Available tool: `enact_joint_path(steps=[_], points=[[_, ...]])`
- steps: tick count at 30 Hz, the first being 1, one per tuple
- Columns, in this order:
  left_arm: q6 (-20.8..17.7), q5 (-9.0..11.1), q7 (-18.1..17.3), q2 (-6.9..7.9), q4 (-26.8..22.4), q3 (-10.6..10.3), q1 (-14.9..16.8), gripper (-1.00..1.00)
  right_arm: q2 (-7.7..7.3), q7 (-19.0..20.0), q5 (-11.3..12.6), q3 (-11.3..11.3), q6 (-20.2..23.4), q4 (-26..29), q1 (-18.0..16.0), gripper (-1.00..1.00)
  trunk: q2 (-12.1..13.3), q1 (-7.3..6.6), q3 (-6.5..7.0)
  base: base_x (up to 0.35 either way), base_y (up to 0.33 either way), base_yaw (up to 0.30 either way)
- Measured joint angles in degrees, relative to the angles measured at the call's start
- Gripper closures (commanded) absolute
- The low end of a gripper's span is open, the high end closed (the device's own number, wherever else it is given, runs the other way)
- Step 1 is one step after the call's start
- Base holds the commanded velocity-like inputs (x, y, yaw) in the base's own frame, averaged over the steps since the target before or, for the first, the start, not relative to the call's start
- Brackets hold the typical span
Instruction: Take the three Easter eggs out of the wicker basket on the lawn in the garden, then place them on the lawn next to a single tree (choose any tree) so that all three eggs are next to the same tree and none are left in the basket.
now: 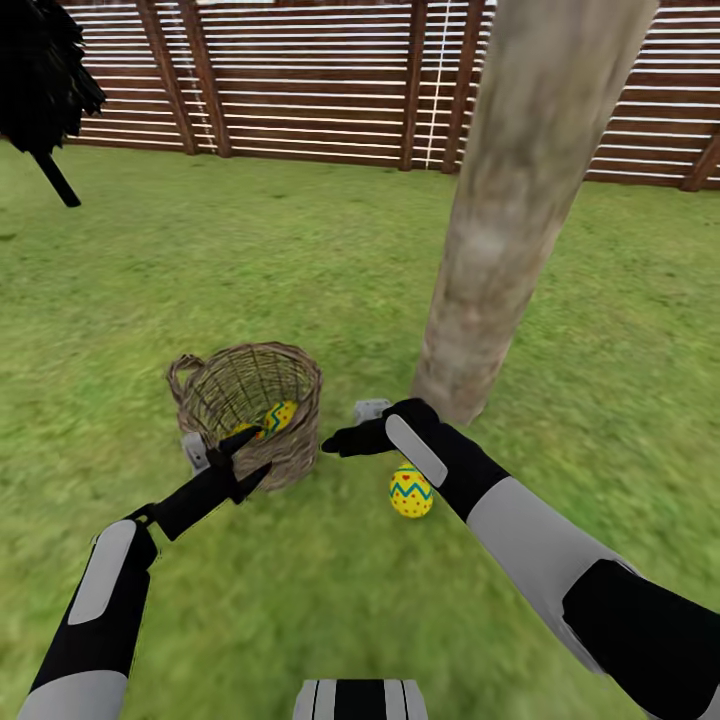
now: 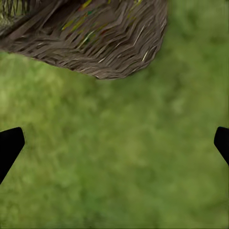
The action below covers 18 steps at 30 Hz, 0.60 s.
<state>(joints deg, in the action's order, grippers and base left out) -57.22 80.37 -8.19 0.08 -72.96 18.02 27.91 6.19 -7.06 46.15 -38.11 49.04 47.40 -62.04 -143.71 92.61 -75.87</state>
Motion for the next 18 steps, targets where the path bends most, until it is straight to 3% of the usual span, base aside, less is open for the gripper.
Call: enact_joint_path(steps=[4,6,12,18], points=[[-0.51,0.43,-0.09,0.25,-3.11,0.00,-0.44,-1.00,-0.07,0.06,-0.04,0.00,-0.01,0.00,-0.01,-1.00,0.05,-0.10,0.89,0.000,0.000,0.291],[-0.69,0.92,-0.15,1.27,-3.99,0.01,-0.76,-1.00,-0.13,0.08,-0.05,0.02,-0.01,0.00,-0.01,-1.00,0.08,-0.15,1.33,0.000,0.000,0.291],[-0.49,8.46,-0.09,4.46,-4.33,0.07,-1.47,-1.00,-0.27,2.85,0.14,0.63,-0.03,0.09,-0.03,-1.00,0.16,-0.31,2.66,0.000,0.000,0.291],[-0.23,9.04,-0.04,4.76,-3.86,0.10,-1.60,-1.00,-0.32,6.21,0.45,0.72,-0.07,1.13,0.02,-1.00,0.23,-0.43,3.77,0.000,0.000,0.291]])
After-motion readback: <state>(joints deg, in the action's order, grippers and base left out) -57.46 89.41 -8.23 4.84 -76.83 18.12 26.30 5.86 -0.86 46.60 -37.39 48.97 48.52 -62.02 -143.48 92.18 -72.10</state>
